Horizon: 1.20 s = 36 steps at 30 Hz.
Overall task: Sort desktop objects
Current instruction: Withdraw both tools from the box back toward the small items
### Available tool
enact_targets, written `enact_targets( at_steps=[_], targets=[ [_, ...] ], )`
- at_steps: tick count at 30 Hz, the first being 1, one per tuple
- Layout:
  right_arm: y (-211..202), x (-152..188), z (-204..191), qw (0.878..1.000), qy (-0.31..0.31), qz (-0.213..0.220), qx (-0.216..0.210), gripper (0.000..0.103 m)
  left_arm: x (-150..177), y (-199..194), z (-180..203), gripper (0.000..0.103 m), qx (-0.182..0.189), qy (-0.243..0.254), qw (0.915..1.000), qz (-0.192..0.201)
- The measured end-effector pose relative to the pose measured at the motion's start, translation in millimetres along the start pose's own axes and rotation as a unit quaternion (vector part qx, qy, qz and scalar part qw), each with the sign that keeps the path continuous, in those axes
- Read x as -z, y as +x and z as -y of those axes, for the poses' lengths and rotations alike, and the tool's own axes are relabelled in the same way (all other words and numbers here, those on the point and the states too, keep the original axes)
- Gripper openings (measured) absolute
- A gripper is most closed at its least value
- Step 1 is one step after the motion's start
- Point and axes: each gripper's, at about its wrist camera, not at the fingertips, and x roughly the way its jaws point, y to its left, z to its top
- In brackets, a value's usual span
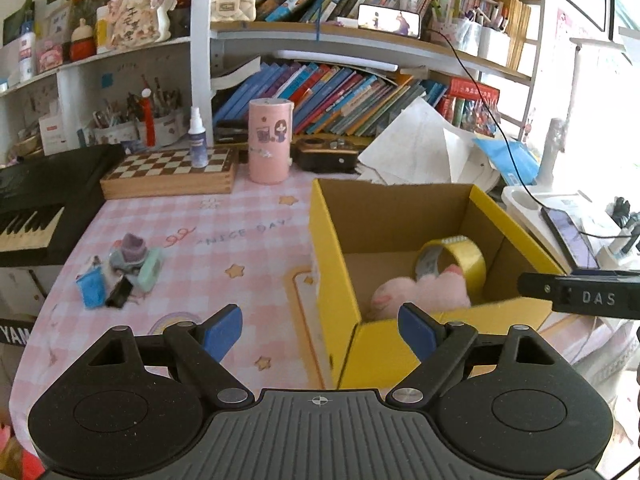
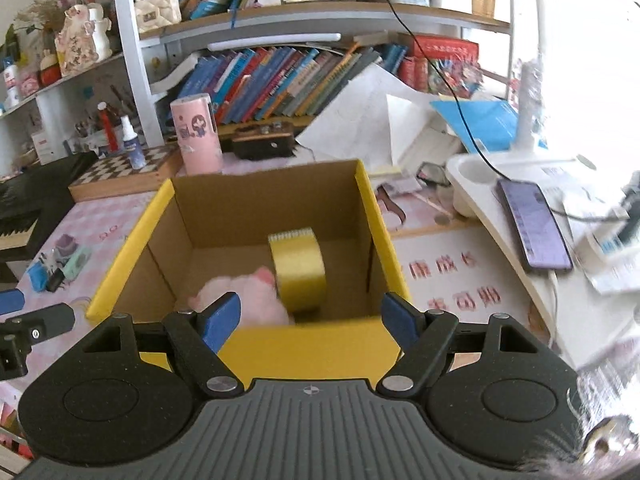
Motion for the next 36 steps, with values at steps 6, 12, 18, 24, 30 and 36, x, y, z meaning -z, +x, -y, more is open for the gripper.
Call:
enact_targets(
  at_steps=[6, 12, 18, 24, 30, 36],
  targets=[
    [-15, 27, -23, 1.0, 0.01, -0.014, 0.019, 0.076, 21, -14, -21, 0.088, -0.004, 0.001, 0.9999, -0.011],
    [-28, 53, -53, 0.999, 0.003, -0.033, 0.023, 0.077, 48, -31, -46, 0.088, -0.011, -0.009, 0.9993, -0.034],
    [-39, 80, -89, 0.998, -0.008, -0.055, 0.01, 0.077, 75, -48, -69, 0.088, -0.025, -0.016, 0.9977, -0.061],
    [-48, 98, -126, 0.997, -0.034, -0.064, -0.015, 0.078, 92, -68, -90, 0.088, -0.036, -0.02, 0.9971, -0.064],
    [-56, 108, -153, 0.996, -0.046, -0.064, -0.041, 0.08, 104, -87, -114, 0.089, -0.062, -0.035, 0.9956, -0.061],
    [-59, 111, -179, 0.994, -0.061, -0.061, -0.066, 0.08, 107, -103, -133, 0.09, -0.084, -0.046, 0.994, -0.052]
  ],
)
